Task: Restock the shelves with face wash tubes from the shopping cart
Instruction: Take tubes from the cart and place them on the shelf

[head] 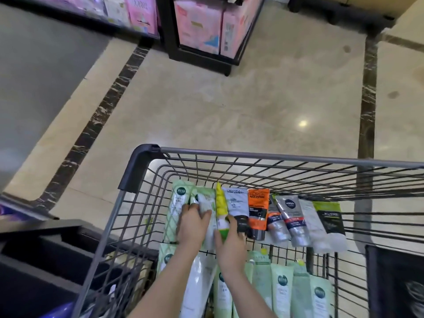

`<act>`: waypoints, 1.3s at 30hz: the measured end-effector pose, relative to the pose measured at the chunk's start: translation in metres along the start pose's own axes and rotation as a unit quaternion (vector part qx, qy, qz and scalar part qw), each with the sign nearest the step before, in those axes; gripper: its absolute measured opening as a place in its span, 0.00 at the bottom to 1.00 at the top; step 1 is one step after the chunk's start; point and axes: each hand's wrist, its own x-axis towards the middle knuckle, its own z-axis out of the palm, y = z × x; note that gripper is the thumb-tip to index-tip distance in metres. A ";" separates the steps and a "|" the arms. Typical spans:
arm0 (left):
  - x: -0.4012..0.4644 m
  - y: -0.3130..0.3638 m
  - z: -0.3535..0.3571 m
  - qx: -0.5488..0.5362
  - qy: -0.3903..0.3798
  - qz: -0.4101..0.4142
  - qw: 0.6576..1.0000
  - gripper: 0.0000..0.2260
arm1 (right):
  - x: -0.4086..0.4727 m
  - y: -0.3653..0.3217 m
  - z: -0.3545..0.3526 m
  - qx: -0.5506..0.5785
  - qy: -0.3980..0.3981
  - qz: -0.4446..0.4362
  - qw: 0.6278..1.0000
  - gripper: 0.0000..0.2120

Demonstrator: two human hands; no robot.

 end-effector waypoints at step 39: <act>-0.221 0.052 -0.199 -0.480 0.086 0.169 0.857 0.04 | -0.173 -0.083 -0.206 0.597 -0.287 -0.103 0.742 0.26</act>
